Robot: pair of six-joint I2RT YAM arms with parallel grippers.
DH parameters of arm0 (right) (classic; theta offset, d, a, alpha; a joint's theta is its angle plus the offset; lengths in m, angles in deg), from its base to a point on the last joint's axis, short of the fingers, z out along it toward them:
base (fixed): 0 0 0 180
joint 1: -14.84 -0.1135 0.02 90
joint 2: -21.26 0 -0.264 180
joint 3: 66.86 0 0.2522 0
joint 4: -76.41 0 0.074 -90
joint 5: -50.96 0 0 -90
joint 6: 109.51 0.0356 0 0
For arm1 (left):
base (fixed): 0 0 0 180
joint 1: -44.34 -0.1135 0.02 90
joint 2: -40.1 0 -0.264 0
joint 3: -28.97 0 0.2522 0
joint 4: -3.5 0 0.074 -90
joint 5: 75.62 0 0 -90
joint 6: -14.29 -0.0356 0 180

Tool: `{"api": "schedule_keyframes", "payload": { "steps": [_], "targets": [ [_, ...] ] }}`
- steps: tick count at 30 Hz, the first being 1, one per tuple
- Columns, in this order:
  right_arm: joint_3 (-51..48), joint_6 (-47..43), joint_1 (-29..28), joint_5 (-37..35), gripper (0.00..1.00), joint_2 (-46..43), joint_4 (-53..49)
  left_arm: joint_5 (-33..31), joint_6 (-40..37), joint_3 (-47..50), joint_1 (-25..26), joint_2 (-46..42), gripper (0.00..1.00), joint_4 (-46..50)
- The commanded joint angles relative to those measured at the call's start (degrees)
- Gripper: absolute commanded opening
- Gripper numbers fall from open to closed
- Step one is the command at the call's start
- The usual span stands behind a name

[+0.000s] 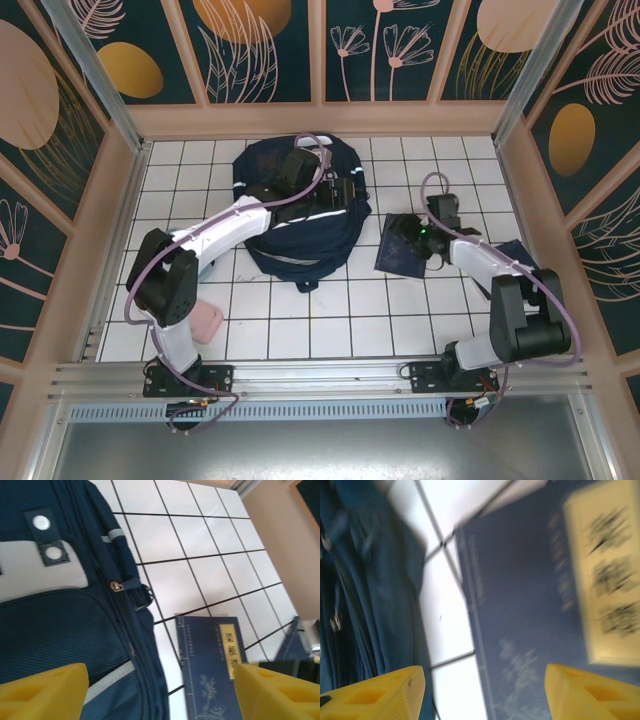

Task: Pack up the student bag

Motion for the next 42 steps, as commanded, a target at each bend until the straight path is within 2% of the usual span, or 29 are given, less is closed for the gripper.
{"api": "schedule_keyframes", "payload": {
  "steps": [1, 6, 16, 20, 25, 42],
  "targets": [
    [2.82, -4.23, 4.01, -4.41, 0.65, -0.25, -4.1, 4.19, 4.32, -2.63, 0.52, 1.66, 0.76, -0.79],
    [3.23, -7.87, 8.18, -5.8, 0.62, 3.99, -5.5, 4.19, 6.75, -5.87, 3.61, 5.35, 0.75, 1.78],
    [0.6, -9.94, 8.32, -4.72, 0.37, 7.93, -3.89, 4.68, 10.54, -13.98, 9.35, 16.09, 0.67, 6.05],
    [0.12, -10.56, 8.32, -3.17, 0.28, 9.92, -3.02, 6.59, 11.16, -16.02, 10.53, 20.44, 0.58, 6.83],
    [-0.44, -10.74, 8.32, -2.48, 0.24, 11.56, -2.02, 6.52, 10.01, -18.16, 10.8, 25.13, 0.46, 10.76],
    [-1.68, -11.01, 8.41, 1.31, 0.19, 12.59, 0.24, 6.93, 13.74, -21.5, 10.81, 31.9, 0.48, 15.78]
  ]
}}
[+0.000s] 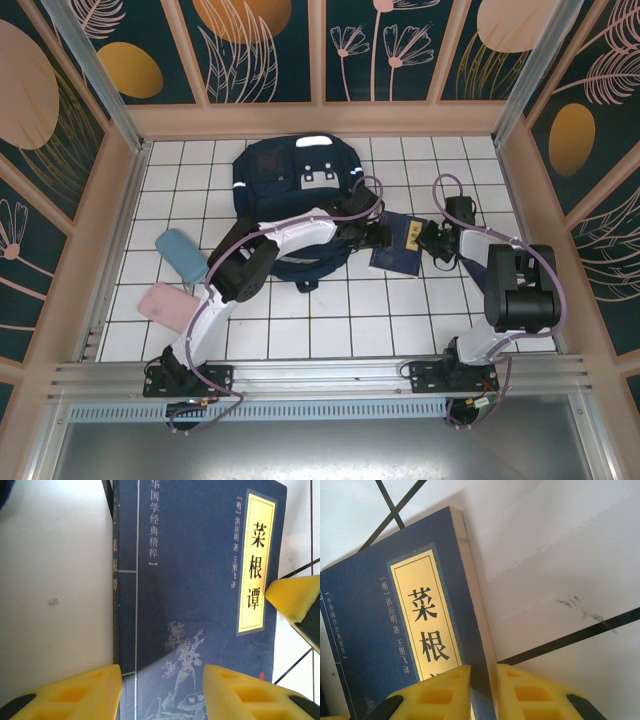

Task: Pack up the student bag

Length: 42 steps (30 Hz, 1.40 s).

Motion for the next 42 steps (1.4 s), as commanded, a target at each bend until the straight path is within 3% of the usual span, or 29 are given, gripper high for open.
{"api": "schedule_keyframes", "payload": {
  "steps": [1, 6, 10, 16, 24, 31, 36, 42],
  "targets": [
    [-1.86, -0.46, -0.05, 2.19, 0.19, 1.81, -0.82, -0.81, 1.71, -0.94, 0.03, 3.22, 0.48, 4.29],
    [-2.03, -0.36, -0.03, 1.36, 0.18, 1.44, -1.15, -3.45, 1.38, -0.65, 0.03, 2.81, 0.49, 4.63],
    [-1.36, -0.85, -0.03, 2.15, 0.19, -1.47, -2.73, -1.11, 1.43, 0.07, 0.03, 3.32, 0.47, 2.77],
    [-0.14, -0.97, -0.12, 9.8, 0.26, -7.79, -4.65, -1.26, 1.95, 1.4, 0.03, 3.72, 0.45, 1.01],
    [0.11, -0.85, -0.28, 17.62, 0.27, -9.02, -4.62, -0.47, 1.94, 1.2, 0.03, 4.06, 0.44, 0.22],
    [1.6, -3.03, -3.08, 6.21, 0.24, -7.86, -9.61, -0.37, 2.06, 1.67, 0.01, 3.87, 0.43, -0.04],
    [3.13, -2.92, -3.33, 1.76, 0.08, -9.6, -11.31, -0.46, 1.09, 0.82, -0.02, 2.1, 0.45, -0.13],
    [4.25, -2.95, -2.42, 2.36, 0.02, -16.42, -9.9, 1.32, -1.09, -1.02, -1.01, -4.6, 0.59, -1.63]
  ]
}}
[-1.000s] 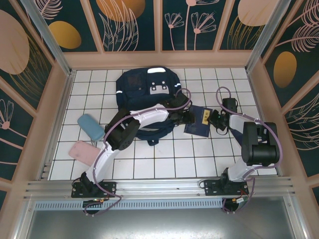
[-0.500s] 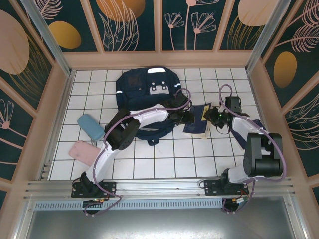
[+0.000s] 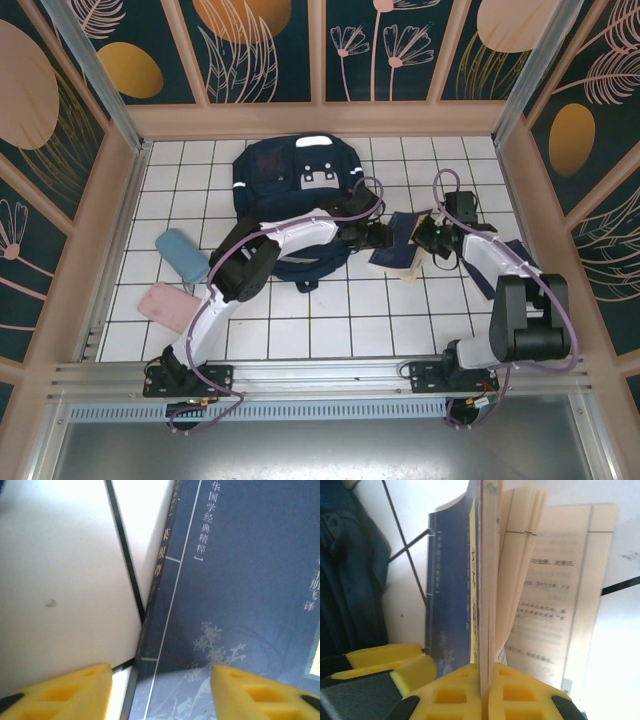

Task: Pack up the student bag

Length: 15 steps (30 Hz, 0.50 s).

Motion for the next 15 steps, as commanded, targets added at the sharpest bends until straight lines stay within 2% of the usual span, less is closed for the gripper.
{"api": "schedule_keyframes", "payload": {
  "steps": [1, 3, 7, 13, 15],
  "targets": [
    [2.86, -0.55, 0.89, 0.06, 0.01, -5.68, 0.53, 1.3, -1.32, -0.63, -1.54, -6.28, 0.61, -1.75],
    [3.4, -0.81, 1.57, 2.55, 0.01, -7.91, 1.67, 1.5, -1.44, 0.63, -2.9, -9.17, 0.65, -2.59],
    [4.54, -1.98, 2.53, 13.32, 0.01, -10.07, 5.74, 4.89, -1.5, 7.59, -6.93, -15.47, 0.78, -7.92],
    [6.09, 1.47, 2.46, 29.1, 0.01, -8.62, 14.27, 10.97, -5.53, 17.65, -10.96, -22.93, 0.93, -16.77],
    [6.47, 2.72, 2.21, 33.11, 0.0, -7.19, 16.79, 12.79, -5.38, 18.71, -12.04, -23.86, 0.94, -17.85]
  ]
}}
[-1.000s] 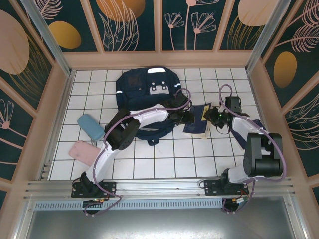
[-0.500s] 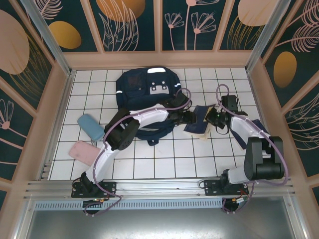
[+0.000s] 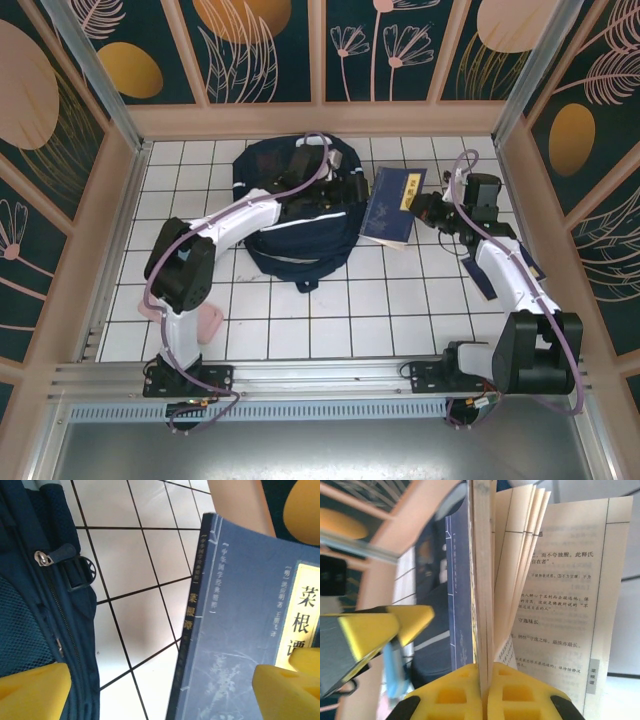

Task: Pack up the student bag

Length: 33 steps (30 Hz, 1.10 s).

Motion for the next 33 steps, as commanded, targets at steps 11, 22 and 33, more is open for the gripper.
{"api": "schedule_keyframes", "payload": {
  "steps": [11, 22, 33],
  "targets": [
    [4.12, 3.47, -1.62, 22.49, 0.01, 9.44, 11.75, 16.58, 2.77, 2.87, -2.34, -0.27, 0.74, -10.76],
    [4.52, 2.49, -1.53, 17.91, 0.27, 8.54, 8.23, 14.91, 8.55, 4.63, -2.26, -1.71, 0.07, -15.07],
    [-4.89, 19.6, -3.26, 3.44, 0.9, -2.27, 20.31, -10.26, 14.53, 8.45, -2.37, -11.84, 0.02, -18.79]
  ]
}}
